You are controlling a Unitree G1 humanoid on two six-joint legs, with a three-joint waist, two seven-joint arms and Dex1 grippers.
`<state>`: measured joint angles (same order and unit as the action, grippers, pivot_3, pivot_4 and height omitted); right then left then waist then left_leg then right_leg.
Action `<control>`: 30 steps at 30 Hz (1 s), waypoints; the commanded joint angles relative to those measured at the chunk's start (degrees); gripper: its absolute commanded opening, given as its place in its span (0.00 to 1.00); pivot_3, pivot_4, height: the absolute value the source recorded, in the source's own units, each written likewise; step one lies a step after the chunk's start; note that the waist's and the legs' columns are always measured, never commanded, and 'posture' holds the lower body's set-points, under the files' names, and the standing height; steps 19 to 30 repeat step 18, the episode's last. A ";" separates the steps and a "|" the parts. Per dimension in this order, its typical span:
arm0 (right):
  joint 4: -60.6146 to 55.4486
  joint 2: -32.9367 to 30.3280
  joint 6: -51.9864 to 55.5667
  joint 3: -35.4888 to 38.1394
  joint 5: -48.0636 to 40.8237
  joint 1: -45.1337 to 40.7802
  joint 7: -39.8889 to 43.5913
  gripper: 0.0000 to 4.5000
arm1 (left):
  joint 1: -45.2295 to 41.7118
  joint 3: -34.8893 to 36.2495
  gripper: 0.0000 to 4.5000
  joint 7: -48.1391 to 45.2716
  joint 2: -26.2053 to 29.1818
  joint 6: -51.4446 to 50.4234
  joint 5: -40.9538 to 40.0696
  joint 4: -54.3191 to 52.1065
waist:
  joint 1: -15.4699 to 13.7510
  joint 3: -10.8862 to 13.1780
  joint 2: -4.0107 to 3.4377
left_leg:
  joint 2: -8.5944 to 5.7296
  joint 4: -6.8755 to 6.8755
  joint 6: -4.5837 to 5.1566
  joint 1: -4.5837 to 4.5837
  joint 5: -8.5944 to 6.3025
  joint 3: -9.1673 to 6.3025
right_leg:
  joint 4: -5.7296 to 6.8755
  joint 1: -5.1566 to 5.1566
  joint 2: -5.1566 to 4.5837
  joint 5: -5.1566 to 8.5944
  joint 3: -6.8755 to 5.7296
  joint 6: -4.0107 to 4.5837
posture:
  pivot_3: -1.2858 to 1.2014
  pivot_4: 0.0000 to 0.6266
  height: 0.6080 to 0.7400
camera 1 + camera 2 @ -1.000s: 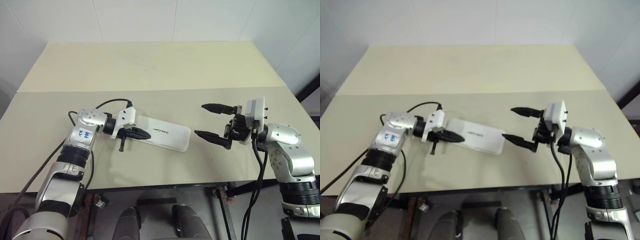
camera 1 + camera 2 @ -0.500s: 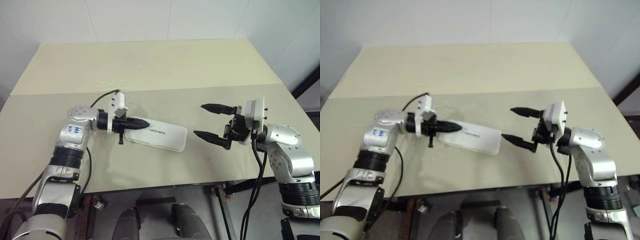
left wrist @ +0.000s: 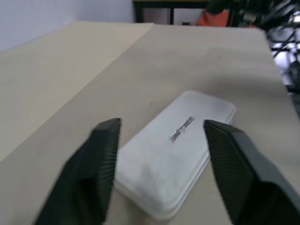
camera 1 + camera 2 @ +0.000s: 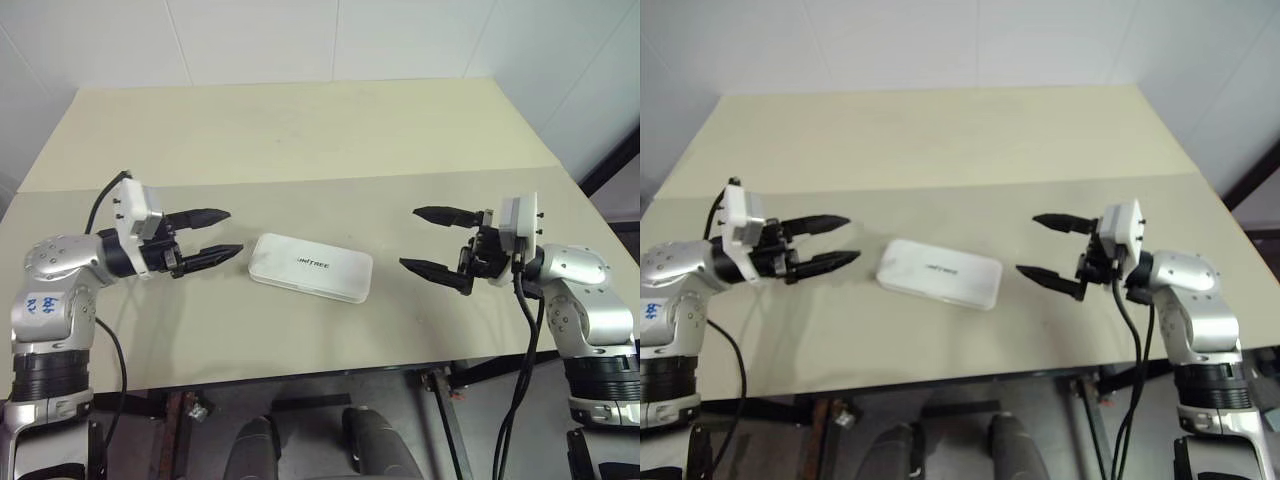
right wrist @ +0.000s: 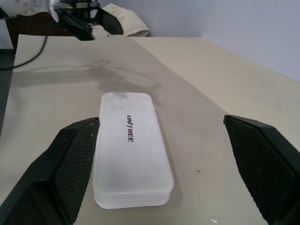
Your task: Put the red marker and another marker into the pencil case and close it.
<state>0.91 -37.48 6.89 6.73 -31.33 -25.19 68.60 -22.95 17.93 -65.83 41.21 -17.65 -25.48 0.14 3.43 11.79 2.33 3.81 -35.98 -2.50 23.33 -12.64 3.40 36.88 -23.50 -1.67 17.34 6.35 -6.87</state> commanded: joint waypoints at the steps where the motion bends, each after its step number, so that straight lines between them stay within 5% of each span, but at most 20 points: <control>1: -0.13 -1.16 -0.98 2.28 -0.29 -0.27 0.34 1.00 | 3.60 4.98 0.96 2.38 1.46 0.89 -2.11 -2.81 | 0.02 0.00 0.00 | 0.01 0.03 0.00 -0.01 0.00 0.01 | -0.02 0.00 -0.01 0.01 0.00 0.02 | 0.52 0.24 1.00; 7: 0.99 -2.45 -0.98 2.25 -1.04 -1.09 3.41 1.00 | 9.13 7.48 0.99 3.11 1.86 2.47 -3.42 -5.09 | 0.02 0.00 0.00 | 0.01 0.08 -0.02 -0.02 -0.03 0.12 | -0.07 -0.02 -0.11 0.46 -0.01 0.84 | 0.52 0.24 1.00; 30: 8.84 0.89 -4.10 -1.30 1.63 -8.08 7.33 1.00 | 12.28 8.29 0.99 6.04 3.45 1.51 -4.33 -8.77 | 0.50 0.00 0.02 | 0.03 0.07 -0.03 -0.05 -0.04 0.19 | -0.09 -0.02 -0.11 0.48 0.03 0.89 | 0.52 0.24 1.00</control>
